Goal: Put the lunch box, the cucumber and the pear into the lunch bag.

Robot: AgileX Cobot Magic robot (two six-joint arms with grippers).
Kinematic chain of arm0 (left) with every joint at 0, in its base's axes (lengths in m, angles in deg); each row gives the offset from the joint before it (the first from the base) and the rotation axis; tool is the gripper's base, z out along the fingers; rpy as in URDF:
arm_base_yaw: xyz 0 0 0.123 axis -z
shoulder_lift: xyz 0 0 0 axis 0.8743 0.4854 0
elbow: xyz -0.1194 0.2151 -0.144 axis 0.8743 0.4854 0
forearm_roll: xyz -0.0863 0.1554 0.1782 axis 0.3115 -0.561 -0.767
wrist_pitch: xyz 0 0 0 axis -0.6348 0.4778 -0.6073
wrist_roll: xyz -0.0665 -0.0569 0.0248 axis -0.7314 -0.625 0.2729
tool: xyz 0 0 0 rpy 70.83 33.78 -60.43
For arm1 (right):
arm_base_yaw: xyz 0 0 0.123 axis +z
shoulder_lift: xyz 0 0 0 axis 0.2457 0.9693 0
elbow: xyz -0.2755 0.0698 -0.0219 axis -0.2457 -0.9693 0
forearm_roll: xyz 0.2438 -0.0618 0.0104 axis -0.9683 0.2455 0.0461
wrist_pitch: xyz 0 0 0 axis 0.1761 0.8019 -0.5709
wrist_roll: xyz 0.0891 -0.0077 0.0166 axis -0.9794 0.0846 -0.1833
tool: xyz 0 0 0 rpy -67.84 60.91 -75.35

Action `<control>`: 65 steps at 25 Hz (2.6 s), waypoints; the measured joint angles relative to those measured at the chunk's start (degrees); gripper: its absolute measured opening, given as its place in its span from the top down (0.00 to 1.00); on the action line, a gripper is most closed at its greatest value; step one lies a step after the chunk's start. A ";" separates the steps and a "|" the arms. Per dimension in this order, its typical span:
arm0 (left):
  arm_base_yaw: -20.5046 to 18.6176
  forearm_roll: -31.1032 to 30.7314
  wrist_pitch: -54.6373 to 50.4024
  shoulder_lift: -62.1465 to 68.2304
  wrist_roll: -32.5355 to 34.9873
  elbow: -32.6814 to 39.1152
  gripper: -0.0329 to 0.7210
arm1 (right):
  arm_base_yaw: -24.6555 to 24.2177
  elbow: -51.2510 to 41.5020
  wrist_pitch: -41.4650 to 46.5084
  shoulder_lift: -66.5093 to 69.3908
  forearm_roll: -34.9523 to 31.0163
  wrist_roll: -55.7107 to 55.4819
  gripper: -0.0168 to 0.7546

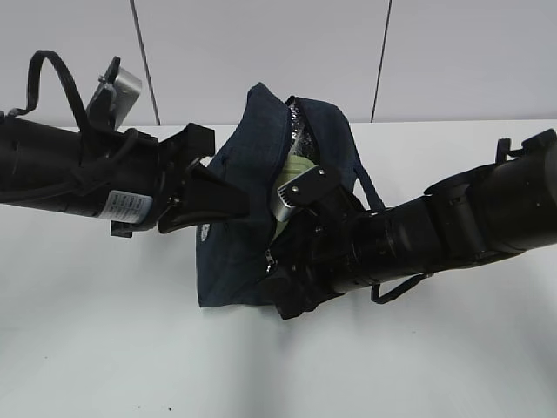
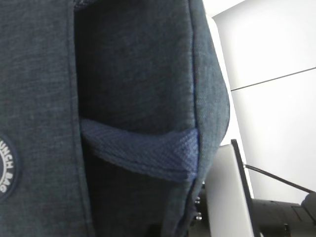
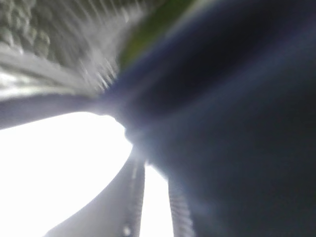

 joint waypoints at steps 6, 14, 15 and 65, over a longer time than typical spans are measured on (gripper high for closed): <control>0.00 -0.45 0.06 0.00 0.00 0.00 0.98 | 0.00 0.00 -0.25 -0.02 0.00 0.00 0.78; 0.00 -0.65 -0.57 0.06 0.00 0.00 0.98 | 0.00 0.00 -0.11 -0.02 0.00 -0.10 0.69; 0.00 -0.65 -0.57 0.06 0.00 0.00 0.98 | 0.00 0.00 0.16 -0.02 0.00 -0.10 0.65; 0.00 -0.88 -0.84 0.06 0.00 0.00 0.98 | -0.23 2.08 13.65 1.17 4.60 0.82 0.61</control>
